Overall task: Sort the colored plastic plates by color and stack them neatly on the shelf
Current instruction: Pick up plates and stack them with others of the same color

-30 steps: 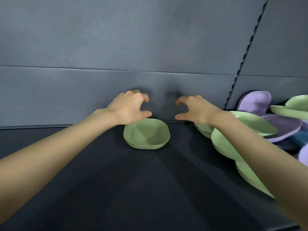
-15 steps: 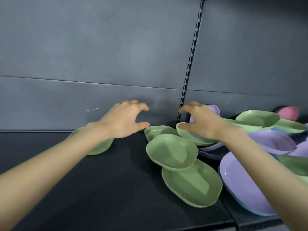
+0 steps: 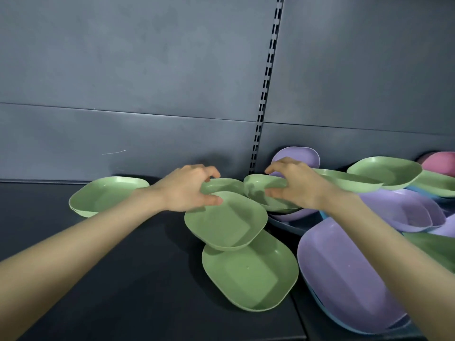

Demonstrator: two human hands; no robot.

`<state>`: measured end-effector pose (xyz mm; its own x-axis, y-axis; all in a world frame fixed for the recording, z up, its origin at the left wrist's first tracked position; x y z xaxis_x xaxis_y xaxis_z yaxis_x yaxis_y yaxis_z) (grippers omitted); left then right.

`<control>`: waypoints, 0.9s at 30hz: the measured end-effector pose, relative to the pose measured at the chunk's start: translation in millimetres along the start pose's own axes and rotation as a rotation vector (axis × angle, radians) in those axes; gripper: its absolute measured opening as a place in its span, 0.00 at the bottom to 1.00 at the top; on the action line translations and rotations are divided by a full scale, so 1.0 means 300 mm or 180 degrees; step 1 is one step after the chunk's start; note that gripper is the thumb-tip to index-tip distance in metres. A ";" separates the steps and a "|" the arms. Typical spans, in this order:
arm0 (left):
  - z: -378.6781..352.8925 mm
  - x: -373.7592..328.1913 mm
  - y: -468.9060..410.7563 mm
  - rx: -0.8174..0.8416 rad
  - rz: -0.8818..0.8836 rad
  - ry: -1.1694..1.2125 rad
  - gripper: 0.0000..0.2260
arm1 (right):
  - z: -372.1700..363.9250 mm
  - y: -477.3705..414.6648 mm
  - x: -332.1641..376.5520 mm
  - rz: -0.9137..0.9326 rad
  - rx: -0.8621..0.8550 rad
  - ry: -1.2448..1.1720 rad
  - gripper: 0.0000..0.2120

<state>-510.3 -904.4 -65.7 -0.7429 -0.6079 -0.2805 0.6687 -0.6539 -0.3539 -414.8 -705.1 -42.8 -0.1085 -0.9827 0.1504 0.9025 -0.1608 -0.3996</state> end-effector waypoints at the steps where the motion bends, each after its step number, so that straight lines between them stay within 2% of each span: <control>1: -0.009 0.002 -0.012 0.0110 0.0009 0.0045 0.25 | -0.007 -0.009 -0.007 -0.0009 0.0052 -0.0004 0.21; 7: -0.053 0.012 -0.080 0.0769 0.0042 0.0285 0.29 | -0.057 -0.098 -0.057 -0.0065 0.0354 -0.0037 0.25; 12: -0.078 0.021 -0.124 0.1244 0.0034 0.0490 0.24 | -0.100 -0.177 -0.085 -0.0081 0.0696 -0.0157 0.29; 16: -0.103 0.026 -0.138 0.1341 -0.0024 0.0585 0.19 | -0.123 -0.223 -0.092 -0.0085 0.0993 -0.0200 0.31; 20: -0.113 0.038 -0.150 0.1414 0.0017 0.0823 0.17 | -0.151 -0.266 -0.095 -0.0028 0.1159 -0.0116 0.31; 27: -0.094 0.040 -0.153 0.1427 0.0196 0.1283 0.09 | -0.169 -0.284 -0.085 0.0040 0.1042 -0.0372 0.27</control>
<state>-550.6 -869.0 -78.0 -0.5973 -0.4894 -0.6354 0.5940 -0.8023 0.0596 -509.9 -671.1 -58.5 -0.0653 -0.9641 0.2575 0.9914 -0.0921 -0.0935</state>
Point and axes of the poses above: each hand's wrist, its own y-axis away from the middle knuckle, its own z-axis out of the back of the hand, x = y × z, the point moved 3 cm from there along -y, towards the middle knuckle, and after that the axes turned 12 degrees about -x, right-handed, at the moved point
